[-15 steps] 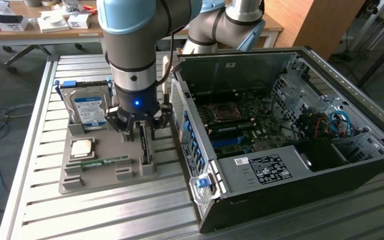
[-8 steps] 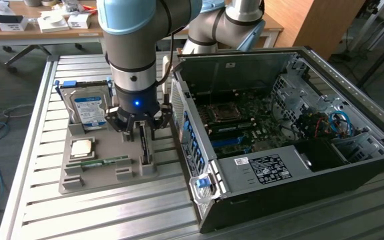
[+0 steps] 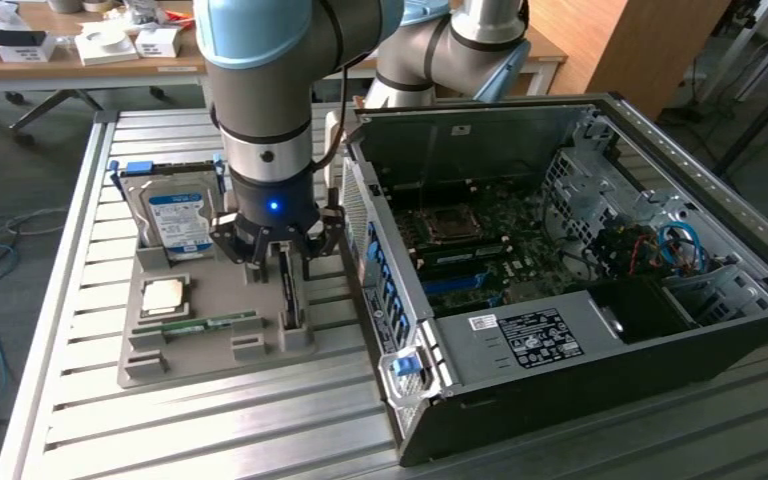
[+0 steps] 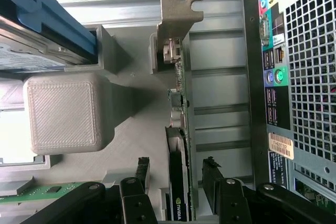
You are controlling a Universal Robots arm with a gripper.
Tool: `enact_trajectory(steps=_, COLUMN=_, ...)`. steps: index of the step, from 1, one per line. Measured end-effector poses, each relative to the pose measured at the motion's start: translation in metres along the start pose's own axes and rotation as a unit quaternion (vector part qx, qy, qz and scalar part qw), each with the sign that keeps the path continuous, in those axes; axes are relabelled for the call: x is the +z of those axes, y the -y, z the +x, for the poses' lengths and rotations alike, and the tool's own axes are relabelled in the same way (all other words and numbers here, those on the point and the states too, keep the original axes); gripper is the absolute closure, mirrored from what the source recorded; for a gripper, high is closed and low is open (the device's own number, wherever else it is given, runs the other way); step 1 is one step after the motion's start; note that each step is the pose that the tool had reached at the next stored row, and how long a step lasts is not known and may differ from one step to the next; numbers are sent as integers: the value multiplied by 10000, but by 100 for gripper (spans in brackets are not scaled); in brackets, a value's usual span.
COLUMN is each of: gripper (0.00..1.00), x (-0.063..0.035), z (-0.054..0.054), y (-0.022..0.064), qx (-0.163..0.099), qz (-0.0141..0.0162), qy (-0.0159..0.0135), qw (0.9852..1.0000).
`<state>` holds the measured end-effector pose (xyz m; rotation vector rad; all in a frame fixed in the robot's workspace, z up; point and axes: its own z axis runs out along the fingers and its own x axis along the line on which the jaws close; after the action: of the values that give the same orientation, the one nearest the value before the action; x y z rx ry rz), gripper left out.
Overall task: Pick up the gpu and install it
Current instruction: 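Pick up the gpu and move the gpu toward the slot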
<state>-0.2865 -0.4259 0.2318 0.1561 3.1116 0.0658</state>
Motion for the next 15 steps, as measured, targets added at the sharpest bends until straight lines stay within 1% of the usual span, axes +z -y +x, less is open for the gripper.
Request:
enact_trajectory(steps=8, gripper=47, x=0, z=0, y=-1, qx=0, qz=0, qy=0, qw=10000)
enact_trajectory(steps=10, gripper=49, x=0, z=0, y=-1, qx=1, qz=0, qy=0, qw=10000)
enact_trajectory(steps=11, gripper=55, x=0, z=1, y=-1, qx=1, qz=0, qy=0, qw=10000)
enact_trajectory(steps=12, gripper=55, x=0, z=0, y=-1, qx=1, qz=0, qy=0, qw=10000)
enact_trajectory(steps=13, gripper=61, x=0, z=0, y=-1, qx=1, qz=0, qy=0, qw=10000)
enact_trajectory(steps=15, gripper=61, x=0, z=0, y=-1, qx=1, qz=0, qy=0, qw=10000)
